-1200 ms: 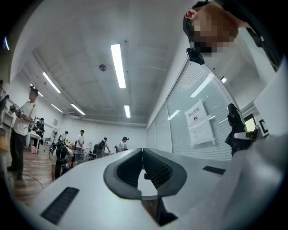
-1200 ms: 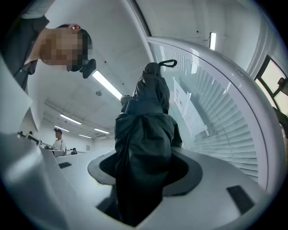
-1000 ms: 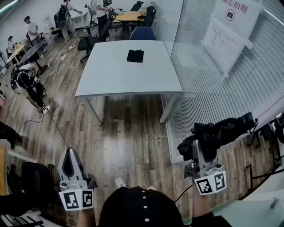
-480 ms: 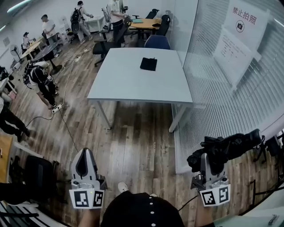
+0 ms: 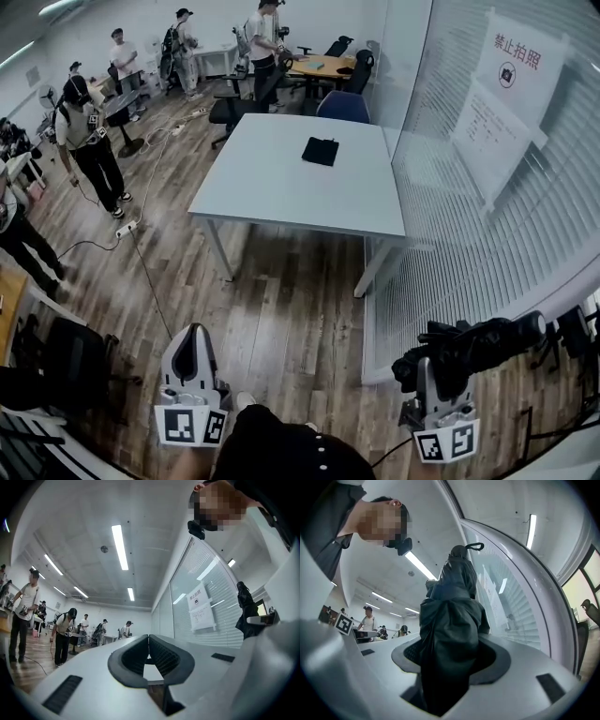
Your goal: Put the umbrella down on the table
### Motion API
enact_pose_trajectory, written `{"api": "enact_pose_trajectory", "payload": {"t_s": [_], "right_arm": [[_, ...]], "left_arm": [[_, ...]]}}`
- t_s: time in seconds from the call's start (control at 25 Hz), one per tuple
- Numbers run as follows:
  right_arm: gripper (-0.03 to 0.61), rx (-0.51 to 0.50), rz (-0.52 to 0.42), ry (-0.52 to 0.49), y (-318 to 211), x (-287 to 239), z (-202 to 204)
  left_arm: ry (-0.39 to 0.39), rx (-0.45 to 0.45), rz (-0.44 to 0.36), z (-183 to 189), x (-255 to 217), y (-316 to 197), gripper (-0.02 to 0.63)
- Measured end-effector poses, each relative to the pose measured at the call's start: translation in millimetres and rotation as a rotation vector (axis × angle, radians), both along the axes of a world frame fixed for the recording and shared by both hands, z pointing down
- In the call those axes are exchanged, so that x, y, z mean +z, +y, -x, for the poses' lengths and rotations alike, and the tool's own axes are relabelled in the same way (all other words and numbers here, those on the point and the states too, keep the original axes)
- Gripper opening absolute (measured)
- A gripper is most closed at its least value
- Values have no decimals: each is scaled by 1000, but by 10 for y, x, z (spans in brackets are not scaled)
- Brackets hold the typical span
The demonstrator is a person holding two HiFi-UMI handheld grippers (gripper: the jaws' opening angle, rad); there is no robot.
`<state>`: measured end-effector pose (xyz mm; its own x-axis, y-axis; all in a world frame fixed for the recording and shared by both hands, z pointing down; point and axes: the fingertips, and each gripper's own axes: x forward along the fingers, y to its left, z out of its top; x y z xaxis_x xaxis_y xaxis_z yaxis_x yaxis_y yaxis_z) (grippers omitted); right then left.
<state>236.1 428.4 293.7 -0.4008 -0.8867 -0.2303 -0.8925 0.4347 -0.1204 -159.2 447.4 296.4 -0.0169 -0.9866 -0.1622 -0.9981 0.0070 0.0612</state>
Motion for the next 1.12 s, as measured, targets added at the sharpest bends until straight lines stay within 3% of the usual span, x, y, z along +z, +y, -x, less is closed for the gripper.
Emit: {"api": "enact_pose_trajectory", "payload": {"t_s": [0.28, 0.64, 1.12], "right_arm": [[262, 5, -5, 13, -108, 30, -174], [262, 34, -6, -15, -437, 35, -181], [262, 61, -5, -25, -993, -27, 136]], "left_arm": [[-21, -11, 14, -206, 1, 19, 18], [-43, -8, 11, -41, 30, -343, 18], [-30, 62, 18, 220, 56, -1042, 15]]}}
